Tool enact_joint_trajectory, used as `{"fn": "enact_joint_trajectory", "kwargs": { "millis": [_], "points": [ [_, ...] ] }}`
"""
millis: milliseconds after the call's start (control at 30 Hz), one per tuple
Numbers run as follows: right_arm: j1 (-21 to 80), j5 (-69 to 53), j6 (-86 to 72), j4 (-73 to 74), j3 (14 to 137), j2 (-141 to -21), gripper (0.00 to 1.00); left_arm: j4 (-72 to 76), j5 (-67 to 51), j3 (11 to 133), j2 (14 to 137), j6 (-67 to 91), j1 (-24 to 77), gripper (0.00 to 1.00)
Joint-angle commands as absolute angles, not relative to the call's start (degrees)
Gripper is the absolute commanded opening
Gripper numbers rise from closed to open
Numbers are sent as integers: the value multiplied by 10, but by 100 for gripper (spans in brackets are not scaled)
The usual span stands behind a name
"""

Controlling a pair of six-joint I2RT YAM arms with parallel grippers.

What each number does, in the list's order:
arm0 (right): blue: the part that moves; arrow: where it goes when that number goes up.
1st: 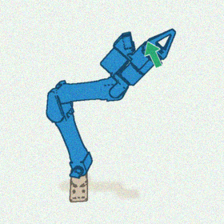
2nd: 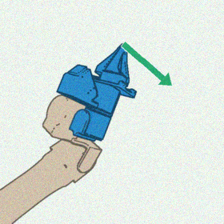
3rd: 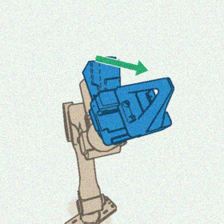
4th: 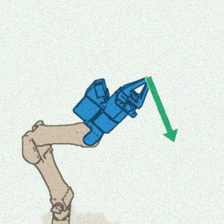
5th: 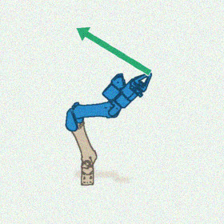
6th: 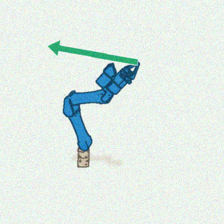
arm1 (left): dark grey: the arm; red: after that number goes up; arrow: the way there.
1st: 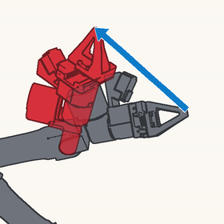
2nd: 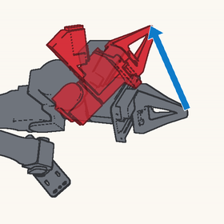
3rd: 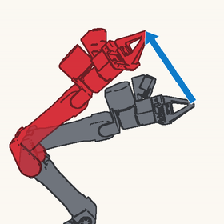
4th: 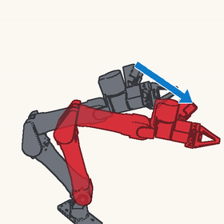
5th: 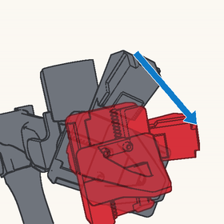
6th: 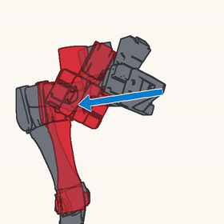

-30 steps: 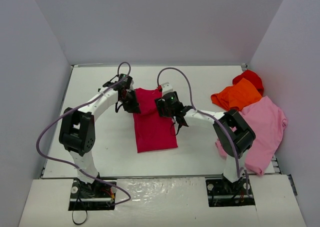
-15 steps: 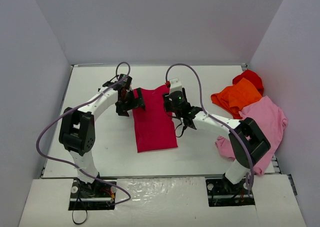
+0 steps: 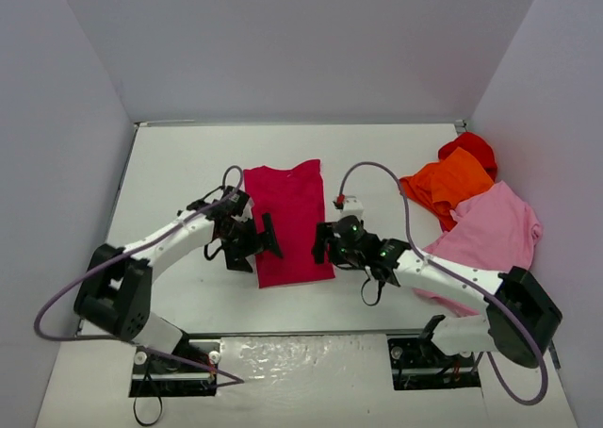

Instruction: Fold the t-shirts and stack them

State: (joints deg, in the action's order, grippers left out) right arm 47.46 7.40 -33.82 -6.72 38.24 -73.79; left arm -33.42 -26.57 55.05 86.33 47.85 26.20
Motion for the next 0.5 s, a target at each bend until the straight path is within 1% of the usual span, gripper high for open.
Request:
{"fn": "enact_joint_trajectory", "kwargs": {
  "millis": [0,133,233,300,333,467],
  "points": [
    [534,88,-568,-48,310,-639,77,-302,-235,487,729,572,310,97],
    [600,112,-615,-56,277,-613,79,-237,-262,408,643,624,334,97],
    [634,140,-578,-76,267,-639,79,-228,-253,382,596,624,336,97],
    [672,185,-539,-52,297,-678,79,-247,-229,382,577,607,336,97],
    [674,198,-525,-45,306,-708,79,-256,-212,386,573,596,336,97],
    [682,181,-561,-34,351,-785,78,-349,-146,413,569,569,338,97]
  ]
}}
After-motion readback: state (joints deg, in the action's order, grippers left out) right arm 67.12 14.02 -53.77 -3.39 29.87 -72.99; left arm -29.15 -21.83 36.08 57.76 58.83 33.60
